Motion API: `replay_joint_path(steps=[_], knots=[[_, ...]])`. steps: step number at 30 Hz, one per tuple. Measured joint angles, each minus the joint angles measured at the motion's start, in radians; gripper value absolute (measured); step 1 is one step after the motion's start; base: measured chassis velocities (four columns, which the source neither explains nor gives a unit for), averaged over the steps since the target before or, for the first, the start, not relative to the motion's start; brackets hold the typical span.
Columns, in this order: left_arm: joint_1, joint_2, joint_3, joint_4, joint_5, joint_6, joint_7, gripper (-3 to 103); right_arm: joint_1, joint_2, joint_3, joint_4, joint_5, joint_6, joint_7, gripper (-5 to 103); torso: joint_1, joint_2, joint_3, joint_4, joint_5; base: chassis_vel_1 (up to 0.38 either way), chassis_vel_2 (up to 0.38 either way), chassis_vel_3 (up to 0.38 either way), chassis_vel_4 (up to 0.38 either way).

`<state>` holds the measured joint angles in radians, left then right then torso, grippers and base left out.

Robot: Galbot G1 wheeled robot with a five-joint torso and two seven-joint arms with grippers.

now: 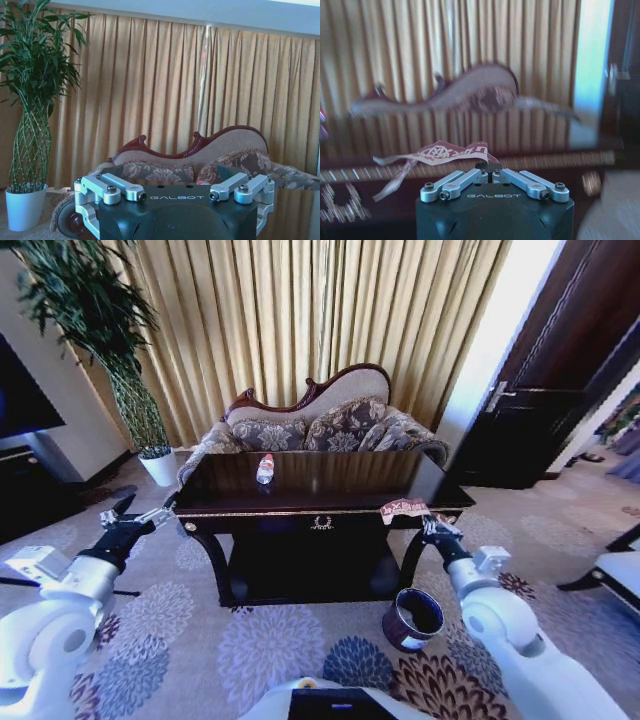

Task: Move to the front of the table and place the trash on the table into the trash bin.

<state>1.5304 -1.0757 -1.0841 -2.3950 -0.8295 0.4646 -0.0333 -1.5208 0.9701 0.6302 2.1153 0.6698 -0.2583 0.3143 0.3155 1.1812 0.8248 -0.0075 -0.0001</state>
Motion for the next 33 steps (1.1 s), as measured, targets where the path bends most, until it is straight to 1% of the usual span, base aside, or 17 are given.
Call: replay_joint_path(steps=[1,4,5,6,7,8,10,12,13,15,16,18,20,22,26,29,33], knots=[[0.000,0.000,0.000,0.000,0.000,0.000,0.000,100,0.000,0.000,0.000,0.000,0.000,0.000,0.000,0,0.000,0.000,0.000,0.0000,0.0000,0.000,0.000,0.000,0.000],[0.000,-0.001,-0.001,-0.002,0.000,0.000,0.000,100,0.032,0.026,-0.078,-0.197,-0.065,-0.016,0.031,0,0.001,0.000,0.000,0.0000,0.0001,0.000,0.000,0.000,0.000],[0.000,-0.001,-0.001,-0.002,0.000,0.000,0.000,100,0.032,0.026,-0.078,-0.197,-0.065,-0.016,0.031,0,0.001,0.000,0.000,0.0000,0.0001,0.000,0.000,0.000,0.000],[0.000,-0.001,-0.001,-0.002,0.000,-0.001,0.000,100,0.047,0.027,-0.096,-0.246,-0.083,-0.016,0.036,0,0.000,0.000,0.000,-0.0001,0.0003,0.000,0.000,0.000,0.000],[0.001,-0.001,-0.002,-0.003,0.000,-0.002,0.000,100,0.063,0.028,-0.115,-0.296,-0.102,-0.014,0.041,0,0.000,0.000,0.000,0.0000,0.0002,0.000,0.000,0.000,0.000],[0.002,-0.001,-0.004,-0.005,0.000,-0.004,0.000,100,0.098,0.028,-0.151,-0.401,-0.145,-0.003,0.044,0,0.000,0.000,0.000,0.0000,0.0002,0.000,0.000,0.000,0.000],[0.002,-0.002,-0.004,-0.005,0.000,-0.004,0.000,100,0.114,0.030,-0.164,-0.442,-0.162,0.002,0.045,0,0.000,0.000,0.000,0.0001,0.0003,0.000,0.000,0.000,0.000],[0.003,-0.005,-0.006,-0.008,0.000,-0.007,0.000,100,0.161,0.039,-0.193,-0.550,-0.200,0.010,0.045,0,0.000,0.000,0.000,0.0001,0.0001,0.000,0.000,0.000,0.000],[0.003,-0.005,-0.006,-0.008,0.000,-0.007,0.000,100,0.161,0.039,-0.193,-0.550,-0.200,0.010,0.045,0,0.000,0.000,0.000,0.0001,0.0001,0.000,0.000,0.000,0.000],[0.005,-0.010,-0.006,-0.011,0.000,-0.010,0.000,100,0.209,0.051,-0.215,-0.666,-0.230,0.011,0.044,0,0.000,0.000,0.000,0.0000,0.0001,0.000,0.000,0.000,0.000],[0.005,-0.010,-0.006,-0.011,0.000,-0.010,0.000,100,0.209,0.051,-0.215,-0.666,-0.230,0.011,0.044,0,0.000,0.000,0.000,0.0000,0.0001,0.000,0.000,0.000,0.000],[0.005,-0.015,-0.005,-0.016,0.001,-0.011,0.001,100,0.259,0.064,-0.233,-0.781,-0.255,0.013,0.043,0,0.000,0.000,0.000,0.0001,-0.0001,0.000,0.000,0.000,0.000],[0.006,-0.017,-0.004,-0.017,0.001,-0.011,0.001,100,0.274,0.069,-0.237,-0.815,-0.263,0.013,0.042,0,0.000,0.000,0.000,-0.0001,0.0001,0.000,0.000,0.000,0.000],[0.009,-0.021,-0.002,-0.021,0.002,-0.013,0.001,100,0.321,0.085,-0.245,-0.907,-0.285,0.022,0.041,0,0.000,0.000,0.000,-0.0002,0.0000,0.000,0.000,0.000,0.000],[0.017,-0.027,-0.002,-0.025,0.006,-0.018,0.003,100,0.374,0.106,-0.249,-0.994,-0.295,0.029,0.040,0,0.000,0.000,0.000,0.0000,0.0002,0.000,0.000,0.000,0.000],[0.039,-0.035,-0.001,-0.031,0.025,-0.032,0.018,100,0.465,0.142,-0.254,-1.120,-0.317,0.046,0.040,0,0.000,0.000,0.000,0.0001,0.0000,0.000,0.000,0.000,0.000],[0.053,-0.036,-0.006,-0.037,0.028,-0.037,0.021,100,0.529,0.162,-0.254,-1.189,-0.328,0.052,0.039,0,0.000,0.000,0.000,0.0006,0.0001,0.000,0.000,0.000,0.000]])
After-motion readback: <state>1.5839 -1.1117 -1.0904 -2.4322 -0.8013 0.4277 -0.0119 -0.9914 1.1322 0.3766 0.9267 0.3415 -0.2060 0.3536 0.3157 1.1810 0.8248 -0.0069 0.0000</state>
